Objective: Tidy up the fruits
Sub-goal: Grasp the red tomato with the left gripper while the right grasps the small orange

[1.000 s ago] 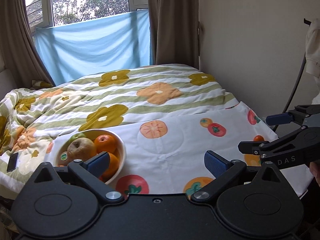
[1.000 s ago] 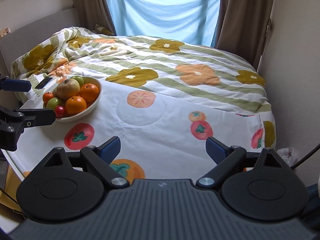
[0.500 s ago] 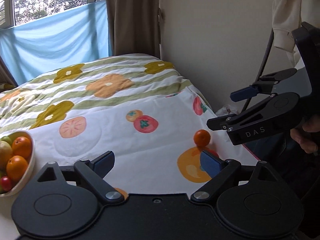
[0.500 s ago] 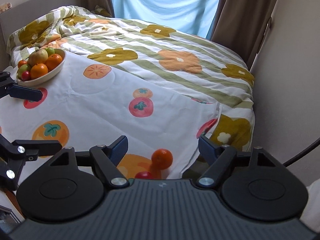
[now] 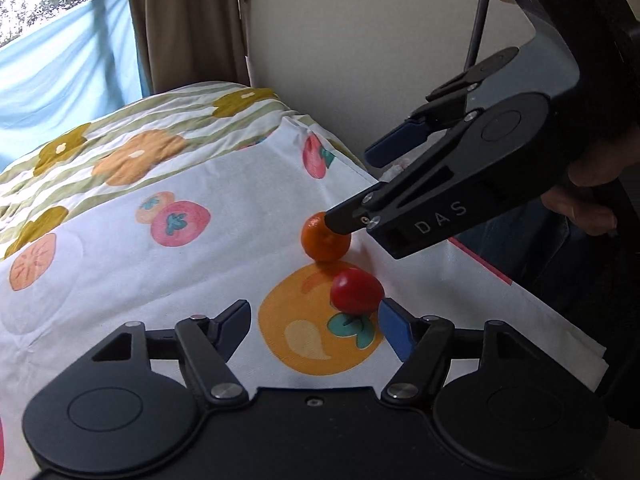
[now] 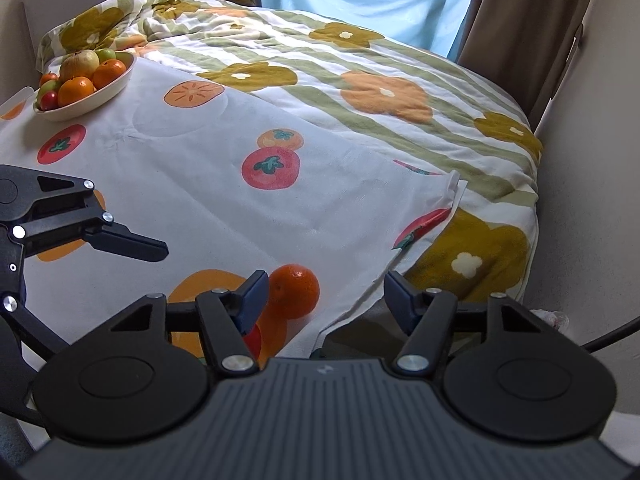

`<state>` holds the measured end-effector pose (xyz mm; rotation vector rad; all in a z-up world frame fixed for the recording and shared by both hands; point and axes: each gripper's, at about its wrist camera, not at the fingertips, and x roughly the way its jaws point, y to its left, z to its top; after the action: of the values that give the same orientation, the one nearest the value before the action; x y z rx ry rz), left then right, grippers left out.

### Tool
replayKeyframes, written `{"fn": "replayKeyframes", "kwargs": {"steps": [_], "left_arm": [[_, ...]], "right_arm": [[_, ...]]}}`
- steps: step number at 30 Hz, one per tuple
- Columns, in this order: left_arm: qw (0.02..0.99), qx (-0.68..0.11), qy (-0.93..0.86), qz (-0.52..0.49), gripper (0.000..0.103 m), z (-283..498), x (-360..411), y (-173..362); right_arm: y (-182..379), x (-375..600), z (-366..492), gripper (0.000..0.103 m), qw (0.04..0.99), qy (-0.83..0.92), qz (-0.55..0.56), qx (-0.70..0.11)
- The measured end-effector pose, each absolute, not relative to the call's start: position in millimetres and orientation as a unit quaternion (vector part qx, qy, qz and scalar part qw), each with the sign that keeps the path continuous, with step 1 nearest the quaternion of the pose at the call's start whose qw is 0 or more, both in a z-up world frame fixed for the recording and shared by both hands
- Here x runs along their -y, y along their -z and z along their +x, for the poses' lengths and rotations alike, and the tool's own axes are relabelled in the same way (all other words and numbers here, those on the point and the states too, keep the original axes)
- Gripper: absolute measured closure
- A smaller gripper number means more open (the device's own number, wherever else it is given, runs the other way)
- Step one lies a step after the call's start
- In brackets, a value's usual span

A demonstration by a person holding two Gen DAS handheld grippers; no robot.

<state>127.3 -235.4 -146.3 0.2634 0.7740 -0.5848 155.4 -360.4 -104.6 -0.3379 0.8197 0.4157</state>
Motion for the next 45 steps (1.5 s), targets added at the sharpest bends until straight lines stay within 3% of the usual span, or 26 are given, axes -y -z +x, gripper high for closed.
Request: {"fn": "replayKeyframes", "kwargs": {"steps": [12,19,27,34,45], "left_arm": [[0.862,-0.375,0.307,0.146,0.046,137,262,165],[0.86,-0.379,0.308,0.147,0.063,140,262,166],[0.86,-0.382,0.301,0.155,0.063,140,259,165],[0.866,-0.386,0.279,0.154,0.063,144,248,165],[0.879,-0.394,0.232,0.136,0.063,138,225,159]], "right_arm": [[112,356,158,0.03,0.876,-0.218,-0.181,-0.391],[111,351,160,0.033,0.876,-0.225,-0.195,-0.379],[112,341,162,0.036,0.871,-0.242,-0.201,-0.378],[124,336,169,0.047,0.861,-0.242,-0.21,-0.395],[135,325,168,0.05,0.846,-0.257,-0.214,-0.415]]}}
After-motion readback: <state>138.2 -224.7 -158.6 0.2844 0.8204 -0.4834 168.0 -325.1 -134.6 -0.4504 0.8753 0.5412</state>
